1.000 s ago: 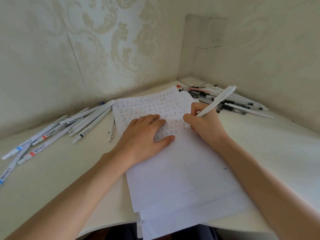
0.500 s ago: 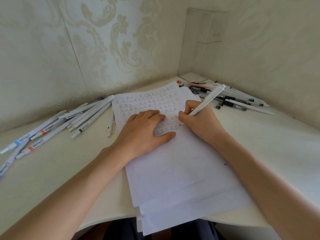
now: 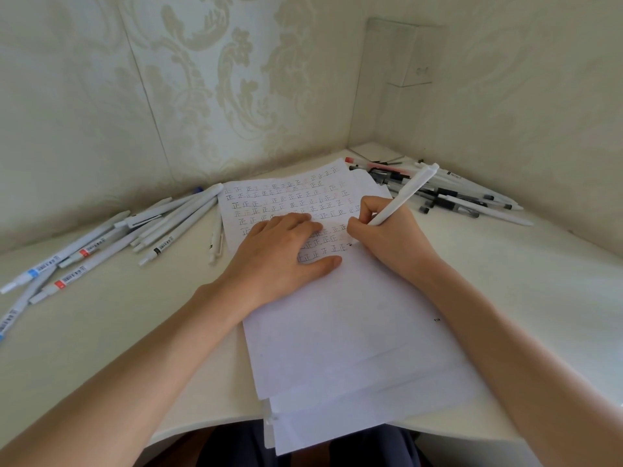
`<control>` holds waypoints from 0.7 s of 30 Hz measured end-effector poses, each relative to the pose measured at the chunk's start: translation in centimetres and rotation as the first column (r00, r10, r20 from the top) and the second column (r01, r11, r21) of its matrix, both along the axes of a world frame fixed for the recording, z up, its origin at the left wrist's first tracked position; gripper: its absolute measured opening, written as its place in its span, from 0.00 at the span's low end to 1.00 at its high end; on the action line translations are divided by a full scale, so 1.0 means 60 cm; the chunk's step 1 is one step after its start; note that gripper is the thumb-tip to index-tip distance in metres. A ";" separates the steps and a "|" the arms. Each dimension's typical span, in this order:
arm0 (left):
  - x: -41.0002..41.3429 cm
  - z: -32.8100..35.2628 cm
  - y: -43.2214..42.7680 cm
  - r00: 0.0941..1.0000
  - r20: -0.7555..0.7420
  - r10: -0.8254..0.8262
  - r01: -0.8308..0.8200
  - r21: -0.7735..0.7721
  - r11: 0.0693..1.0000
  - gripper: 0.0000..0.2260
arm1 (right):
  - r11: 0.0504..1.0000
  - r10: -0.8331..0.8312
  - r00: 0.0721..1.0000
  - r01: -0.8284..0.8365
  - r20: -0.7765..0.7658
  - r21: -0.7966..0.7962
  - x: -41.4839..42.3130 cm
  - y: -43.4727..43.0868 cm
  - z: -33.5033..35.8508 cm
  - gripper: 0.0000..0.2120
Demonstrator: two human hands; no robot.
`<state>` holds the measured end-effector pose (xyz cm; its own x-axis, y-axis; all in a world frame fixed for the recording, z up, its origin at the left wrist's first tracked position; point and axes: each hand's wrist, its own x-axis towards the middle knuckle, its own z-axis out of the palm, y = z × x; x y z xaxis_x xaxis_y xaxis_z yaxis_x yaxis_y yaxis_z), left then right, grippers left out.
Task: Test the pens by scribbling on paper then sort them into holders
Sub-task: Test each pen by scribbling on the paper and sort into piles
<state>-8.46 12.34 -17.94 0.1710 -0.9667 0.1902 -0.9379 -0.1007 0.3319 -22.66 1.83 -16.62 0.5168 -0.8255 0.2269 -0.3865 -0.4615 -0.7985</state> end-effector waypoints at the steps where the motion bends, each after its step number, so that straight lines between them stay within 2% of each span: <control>1: 0.000 0.000 0.000 1.000 -0.001 -0.001 0.001 0.001 1.000 0.29 | 1.000 -0.005 1.000 0.005 0.002 -0.006 0.000 0.000 0.000 0.14; 16: -0.001 0.001 0.001 1.000 0.007 -0.003 0.003 0.005 1.000 0.29 | 0.999 0.030 0.999 -0.030 0.022 0.021 -0.003 -0.001 -0.001 0.15; 21: -0.001 0.001 0.002 1.000 0.007 -0.006 0.006 0.004 1.000 0.29 | 0.999 0.015 0.999 -0.017 -0.048 -0.042 -0.001 0.001 -0.002 0.17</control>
<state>-8.49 12.44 -17.86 0.1641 -0.9685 0.1870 -0.9408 -0.0967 0.3249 -22.72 1.88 -16.73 0.5406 -0.8074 0.2363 -0.4161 -0.5007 -0.7590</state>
